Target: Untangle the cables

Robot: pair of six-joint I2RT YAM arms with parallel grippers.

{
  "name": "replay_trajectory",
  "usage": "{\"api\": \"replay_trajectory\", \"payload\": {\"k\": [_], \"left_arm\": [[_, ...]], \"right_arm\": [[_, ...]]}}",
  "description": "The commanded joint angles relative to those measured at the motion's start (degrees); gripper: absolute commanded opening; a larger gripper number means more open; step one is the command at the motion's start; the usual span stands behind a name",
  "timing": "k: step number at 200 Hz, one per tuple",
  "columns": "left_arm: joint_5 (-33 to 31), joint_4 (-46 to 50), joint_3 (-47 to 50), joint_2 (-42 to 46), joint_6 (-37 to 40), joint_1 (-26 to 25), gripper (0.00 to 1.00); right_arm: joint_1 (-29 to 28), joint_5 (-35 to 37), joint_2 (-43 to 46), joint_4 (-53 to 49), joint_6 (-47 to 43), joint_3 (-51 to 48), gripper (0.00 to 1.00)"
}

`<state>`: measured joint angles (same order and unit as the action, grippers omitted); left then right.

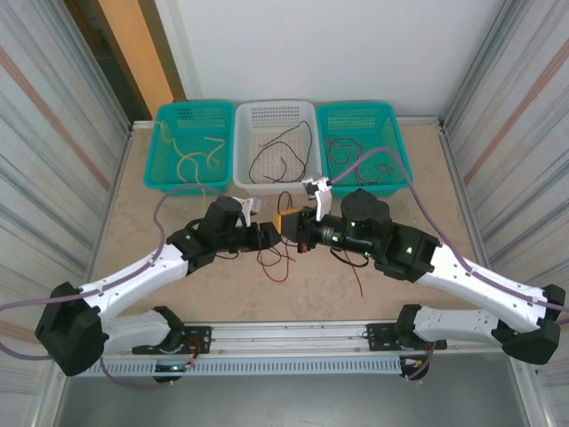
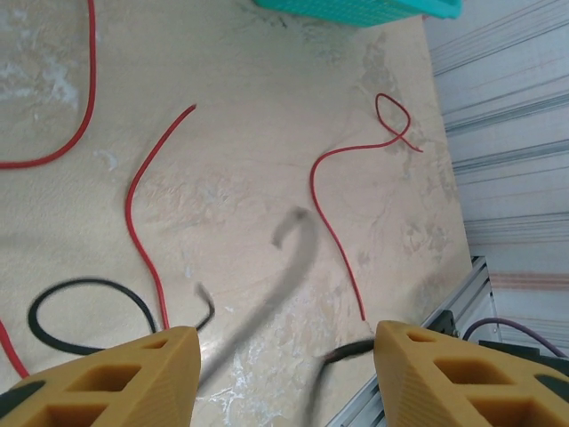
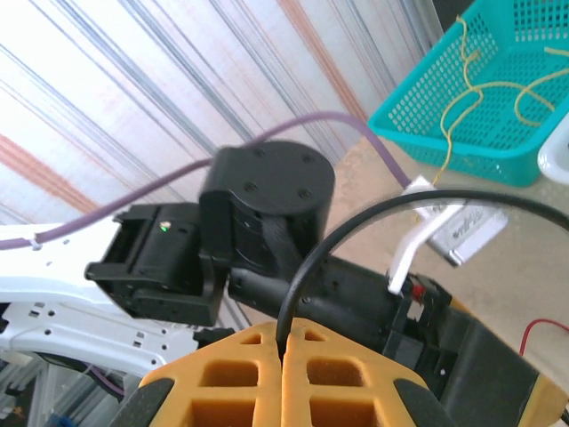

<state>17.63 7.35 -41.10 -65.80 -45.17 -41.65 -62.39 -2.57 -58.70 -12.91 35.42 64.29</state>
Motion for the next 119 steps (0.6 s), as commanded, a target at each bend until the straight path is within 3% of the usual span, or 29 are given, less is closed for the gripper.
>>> {"api": "replay_trajectory", "payload": {"k": [1, 63, 104, 119], "left_arm": [[0.3, -1.5, 0.8, 0.4, -0.8, -0.3, 0.55], [-2.5, 3.4, -0.5, 0.5, 1.5, -0.2, 0.52], [-14.0, 20.8, -10.6, 6.4, 11.4, 0.1, 0.6], [-15.1, 24.7, -14.0, 9.0, 14.6, 1.2, 0.62]], "right_arm": [[-0.4, 2.6, 1.7, -0.5, -3.0, 2.9, 0.0], [-0.1, 4.4, 4.6, -2.0, -5.6, 4.9, 0.0], [0.4, 4.7, 5.7, -4.1, -4.9, 4.5, 0.0], [0.6, 4.5, 6.2, -4.3, -4.6, 3.8, 0.0]]}}
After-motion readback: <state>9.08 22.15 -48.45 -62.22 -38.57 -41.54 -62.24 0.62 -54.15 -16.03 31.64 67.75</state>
